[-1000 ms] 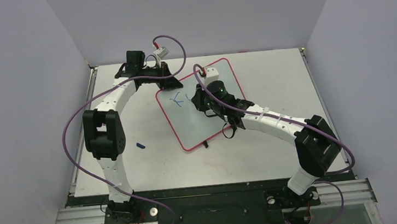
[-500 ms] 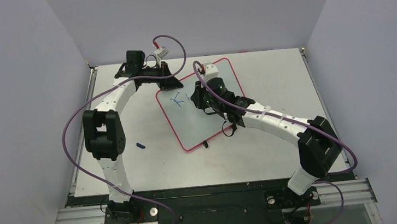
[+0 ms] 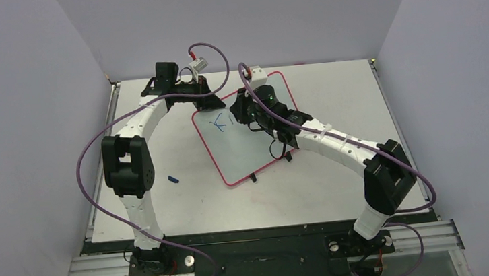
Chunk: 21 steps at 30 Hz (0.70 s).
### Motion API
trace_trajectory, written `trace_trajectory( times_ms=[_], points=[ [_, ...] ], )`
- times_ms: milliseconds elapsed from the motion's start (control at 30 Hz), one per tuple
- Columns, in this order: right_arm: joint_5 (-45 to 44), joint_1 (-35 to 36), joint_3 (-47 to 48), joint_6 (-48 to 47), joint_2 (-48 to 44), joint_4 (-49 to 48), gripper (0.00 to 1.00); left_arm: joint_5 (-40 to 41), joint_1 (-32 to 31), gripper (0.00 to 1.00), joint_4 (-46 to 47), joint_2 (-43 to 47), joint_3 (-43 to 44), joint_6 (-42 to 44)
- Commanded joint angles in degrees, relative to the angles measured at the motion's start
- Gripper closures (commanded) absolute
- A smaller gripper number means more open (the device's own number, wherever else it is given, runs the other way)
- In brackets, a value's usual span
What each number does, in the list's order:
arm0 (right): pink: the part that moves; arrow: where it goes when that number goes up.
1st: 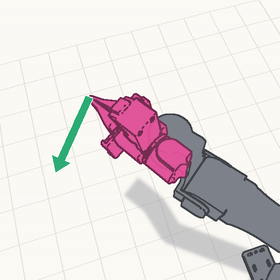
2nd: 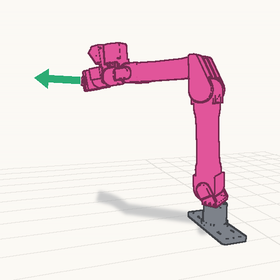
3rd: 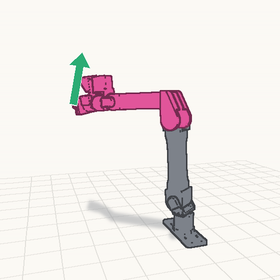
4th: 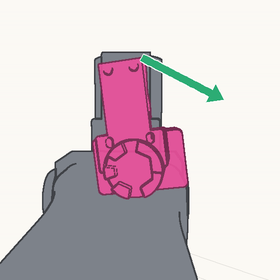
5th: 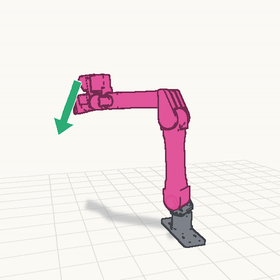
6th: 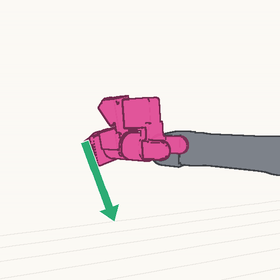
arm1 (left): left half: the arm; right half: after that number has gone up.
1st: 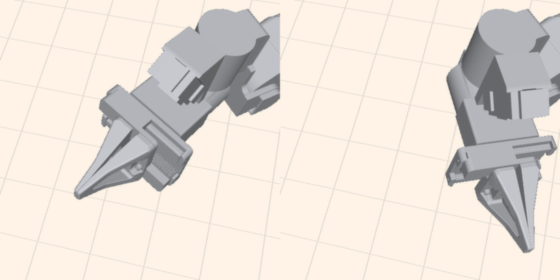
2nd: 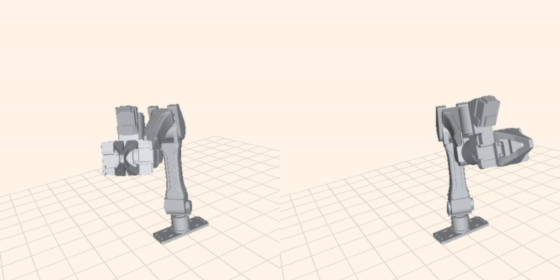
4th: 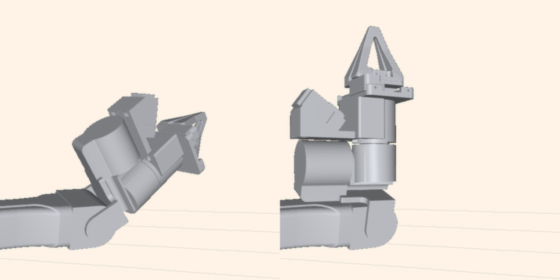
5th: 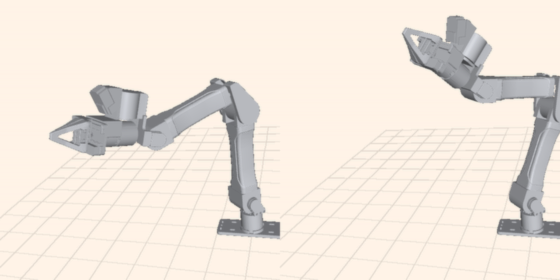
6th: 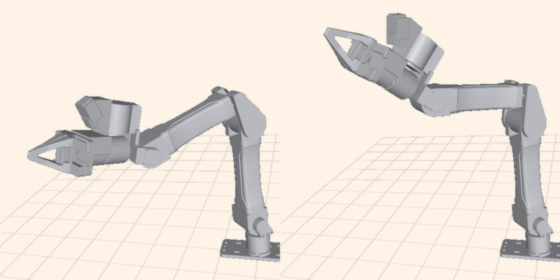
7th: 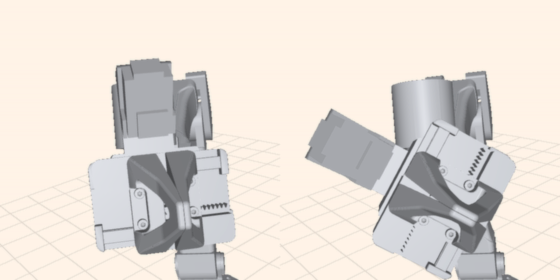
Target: Write a sentence on the whiteboard
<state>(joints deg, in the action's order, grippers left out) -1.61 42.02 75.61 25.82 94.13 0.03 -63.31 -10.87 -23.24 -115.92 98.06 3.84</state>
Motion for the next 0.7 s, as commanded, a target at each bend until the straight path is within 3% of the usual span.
trace_trajectory(
  times_ms=[0,667],
  points=[
    [1.1,-0.4,1.9,1.0,1.9,-2.4,1.0,-2.2,-1.5,1.0,0.3,2.9,-0.2,6.4],
    [1.0,-2.2,-4.2,1.8,0.4,-3.4,1.0,-2.2,-1.7,1.0,0.3,2.9,0.0,6.4]
  ],
)
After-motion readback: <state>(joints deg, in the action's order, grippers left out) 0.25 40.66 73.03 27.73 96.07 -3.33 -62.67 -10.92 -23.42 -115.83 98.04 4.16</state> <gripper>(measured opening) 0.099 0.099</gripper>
